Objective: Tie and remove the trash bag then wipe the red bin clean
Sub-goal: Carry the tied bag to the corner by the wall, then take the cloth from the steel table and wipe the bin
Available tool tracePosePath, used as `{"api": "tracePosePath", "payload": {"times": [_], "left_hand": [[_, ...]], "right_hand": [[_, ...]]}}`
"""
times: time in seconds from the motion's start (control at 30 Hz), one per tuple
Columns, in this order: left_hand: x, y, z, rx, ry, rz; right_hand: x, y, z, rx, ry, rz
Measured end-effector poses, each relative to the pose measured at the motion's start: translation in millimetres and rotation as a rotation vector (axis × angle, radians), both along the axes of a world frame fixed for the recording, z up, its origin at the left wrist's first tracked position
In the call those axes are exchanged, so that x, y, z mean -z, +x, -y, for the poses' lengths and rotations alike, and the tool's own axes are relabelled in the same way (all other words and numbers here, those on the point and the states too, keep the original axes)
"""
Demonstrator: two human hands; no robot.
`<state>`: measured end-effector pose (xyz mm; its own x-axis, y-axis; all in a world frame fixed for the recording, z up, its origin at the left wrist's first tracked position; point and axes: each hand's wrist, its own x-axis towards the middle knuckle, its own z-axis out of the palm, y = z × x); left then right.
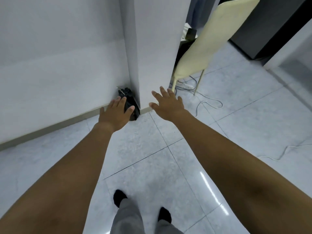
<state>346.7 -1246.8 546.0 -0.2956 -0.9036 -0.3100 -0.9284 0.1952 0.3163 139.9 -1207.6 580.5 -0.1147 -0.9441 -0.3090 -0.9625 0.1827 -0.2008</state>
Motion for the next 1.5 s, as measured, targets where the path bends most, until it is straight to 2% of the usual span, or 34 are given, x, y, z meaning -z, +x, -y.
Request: {"api": "tracePosePath", "payload": {"times": [0.23, 0.43, 1.03, 1.5], "left_hand": [[-37.4, -34.2, -70.6, 0.066, -0.093, -0.002], [-65.7, -45.9, -125.2, 0.156, -0.148, -0.071], [-135.9, -64.7, -300.4, 0.506, -0.324, -0.129], [-115.6, -151.9, -468.4, 0.479, -0.258, -0.047]], "right_hand": [[-32.0, -20.8, -72.3, -0.042, -0.056, -0.032], [-48.9, -36.7, -140.2, 0.008, -0.124, -0.019], [-88.1, -40.7, -377.2, 0.196, -0.216, -0.011], [-104.8, -129.7, -540.2, 0.246, -0.215, -0.08]]}}
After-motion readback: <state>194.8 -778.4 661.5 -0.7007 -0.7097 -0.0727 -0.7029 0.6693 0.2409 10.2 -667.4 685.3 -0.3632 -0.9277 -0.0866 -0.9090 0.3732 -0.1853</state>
